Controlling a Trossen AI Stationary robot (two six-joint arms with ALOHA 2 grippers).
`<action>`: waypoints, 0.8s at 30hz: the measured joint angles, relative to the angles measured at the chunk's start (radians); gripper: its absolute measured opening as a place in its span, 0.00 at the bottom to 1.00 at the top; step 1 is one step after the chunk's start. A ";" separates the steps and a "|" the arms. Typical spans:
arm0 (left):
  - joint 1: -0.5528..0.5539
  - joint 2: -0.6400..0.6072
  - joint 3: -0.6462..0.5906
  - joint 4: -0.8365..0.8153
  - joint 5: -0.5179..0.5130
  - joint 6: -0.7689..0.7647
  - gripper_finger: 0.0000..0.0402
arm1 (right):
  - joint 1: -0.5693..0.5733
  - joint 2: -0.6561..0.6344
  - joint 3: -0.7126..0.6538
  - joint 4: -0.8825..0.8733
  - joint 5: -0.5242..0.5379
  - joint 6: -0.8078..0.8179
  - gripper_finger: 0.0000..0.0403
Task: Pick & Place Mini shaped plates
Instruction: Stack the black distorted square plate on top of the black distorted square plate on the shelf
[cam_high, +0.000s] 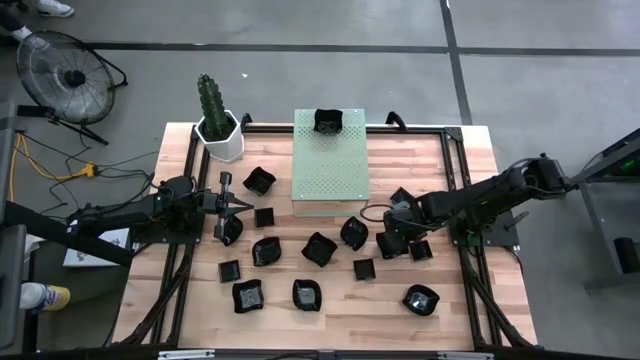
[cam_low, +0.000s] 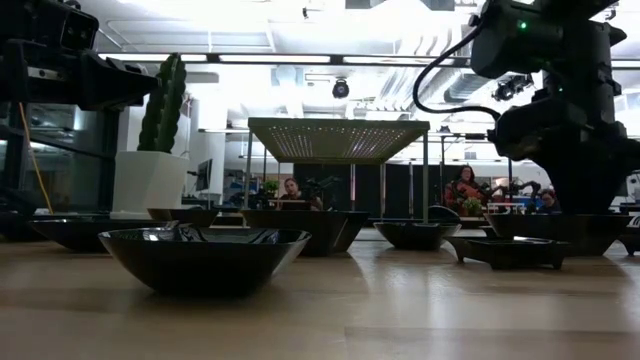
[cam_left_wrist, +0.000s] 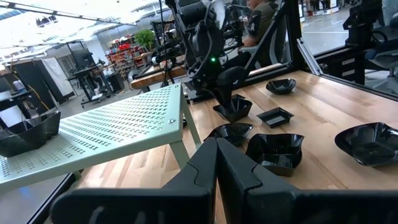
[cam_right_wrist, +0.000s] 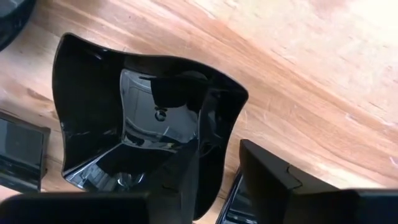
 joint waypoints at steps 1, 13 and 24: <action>0.000 0.000 0.000 0.000 0.000 0.000 0.01 | 0.000 0.000 0.000 0.002 0.001 0.000 0.25; 0.000 0.000 0.000 0.000 0.000 0.000 0.01 | 0.000 0.000 0.000 0.008 0.014 -0.013 0.06; 0.000 0.000 0.000 0.000 0.000 0.000 0.01 | 0.000 0.000 0.002 0.008 0.010 -0.026 0.01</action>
